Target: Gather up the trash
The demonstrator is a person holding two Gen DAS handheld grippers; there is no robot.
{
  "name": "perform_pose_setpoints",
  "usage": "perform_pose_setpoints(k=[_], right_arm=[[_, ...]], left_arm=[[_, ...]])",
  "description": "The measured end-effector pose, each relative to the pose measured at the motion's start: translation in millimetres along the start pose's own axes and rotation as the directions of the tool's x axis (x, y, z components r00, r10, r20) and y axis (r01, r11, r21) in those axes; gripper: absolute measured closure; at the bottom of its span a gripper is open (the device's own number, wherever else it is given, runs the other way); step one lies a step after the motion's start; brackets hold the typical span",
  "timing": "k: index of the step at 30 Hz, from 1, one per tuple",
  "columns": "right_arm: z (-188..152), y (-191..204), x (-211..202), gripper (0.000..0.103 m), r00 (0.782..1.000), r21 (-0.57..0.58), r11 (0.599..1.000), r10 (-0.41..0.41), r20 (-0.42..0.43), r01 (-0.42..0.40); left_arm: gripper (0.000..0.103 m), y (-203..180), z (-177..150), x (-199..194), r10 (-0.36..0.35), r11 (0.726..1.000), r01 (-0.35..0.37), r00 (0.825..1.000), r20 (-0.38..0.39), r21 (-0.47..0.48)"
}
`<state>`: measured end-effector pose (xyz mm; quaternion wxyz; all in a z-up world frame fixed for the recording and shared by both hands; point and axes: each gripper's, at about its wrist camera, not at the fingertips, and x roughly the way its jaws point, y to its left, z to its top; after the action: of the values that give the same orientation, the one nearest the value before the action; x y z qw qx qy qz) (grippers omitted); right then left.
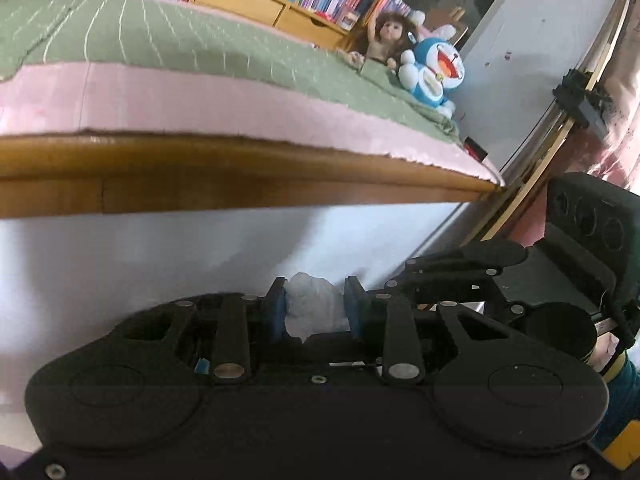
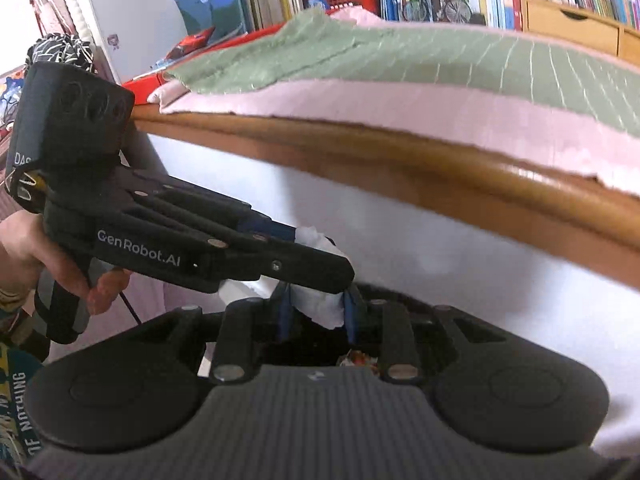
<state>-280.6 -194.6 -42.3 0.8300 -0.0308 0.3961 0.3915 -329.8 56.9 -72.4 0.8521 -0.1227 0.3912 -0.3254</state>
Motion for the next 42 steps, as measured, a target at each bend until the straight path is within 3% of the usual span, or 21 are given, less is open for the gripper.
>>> perform_pose_setpoints(k=[1,2,3,5,7,12,18,22,27,30,33,36,39,42], right_arm=[[-1.6,0.1,0.6,0.066,1.000,0.005,1.000,-0.003,-0.006,0.003],[-3.1,0.2,1.2,0.050,1.000,0.008,1.000,-0.010,-0.013,0.010],[-4.5,0.5,1.5,0.044,0.999,0.008,1.000,-0.029,-0.020,0.029],[-5.6,2.5,3.2,0.009,0.997,-0.005,0.997,-0.075,-0.034,0.074],[-8.1,3.8,3.4,0.000,0.991,-0.034,0.991,-0.131,-0.038,0.130],[-8.7,-5.6,1.9,0.000,0.984,-0.008,0.985,-0.174,-0.044,0.174],[-11.9,-22.1,0.4,0.000,0.984,0.082,0.982,-0.169,-0.051,0.173],[-15.3,-27.1,2.2,0.000,0.983,0.120,0.977,-0.168,-0.070,0.175],[-20.6,-28.1,8.5,0.000,0.971,0.105,0.977,-0.165,-0.174,0.185],[-28.5,-28.6,17.0,0.000,0.947,0.069,0.980,-0.161,-0.279,0.187],[-39.9,-31.0,27.5,0.000,0.925,0.077,0.979,-0.152,-0.349,0.190],[-46.6,-32.7,34.5,0.000,0.921,0.121,0.977,-0.121,-0.371,0.177],[-51.2,-29.9,40.5,0.000,0.914,0.124,0.977,-0.113,-0.390,0.173],[-61.3,-24.8,47.5,0.000,0.888,0.087,0.977,-0.139,-0.437,0.196]], left_arm=[[0.072,-0.8,-1.0,2.0,0.005,1.000,-0.005,1.000,-0.004,0.002],[0.064,-2.6,-2.4,4.8,0.022,1.000,-0.022,1.000,-0.014,0.008],[0.057,-3.7,-3.5,7.8,0.042,0.999,-0.041,0.999,-0.027,0.017],[0.013,-5.8,-4.7,12.7,0.093,0.995,-0.093,0.995,-0.034,0.022],[0.000,-3.7,-5.8,14.3,0.142,0.990,-0.142,0.990,-0.024,0.015],[0.000,6.9,-3.5,18.9,0.212,0.976,-0.214,0.976,-0.042,-0.033],[0.000,2.0,-2.1,16.9,0.276,0.961,-0.275,0.960,-0.049,0.019],[0.000,-0.9,-4.9,22.5,0.299,0.954,-0.298,0.950,-0.094,0.027],[0.000,-4.3,-14.8,28.6,0.298,0.954,-0.292,0.937,-0.183,0.062],[0.000,-8.5,-27.0,32.2,0.347,0.937,-0.322,0.905,-0.244,0.139],[0.000,-8.6,-43.7,38.0,0.386,0.922,-0.355,0.868,-0.312,0.153],[0.000,-9.3,-59.9,46.5,0.453,0.892,-0.418,0.811,-0.370,0.174],[0.000,-10.9,-76.3,46.6,0.470,0.883,-0.421,0.794,-0.385,0.208],[0.000,-11.0,-83.9,49.7,0.475,0.880,-0.430,0.783,-0.402,0.204]])
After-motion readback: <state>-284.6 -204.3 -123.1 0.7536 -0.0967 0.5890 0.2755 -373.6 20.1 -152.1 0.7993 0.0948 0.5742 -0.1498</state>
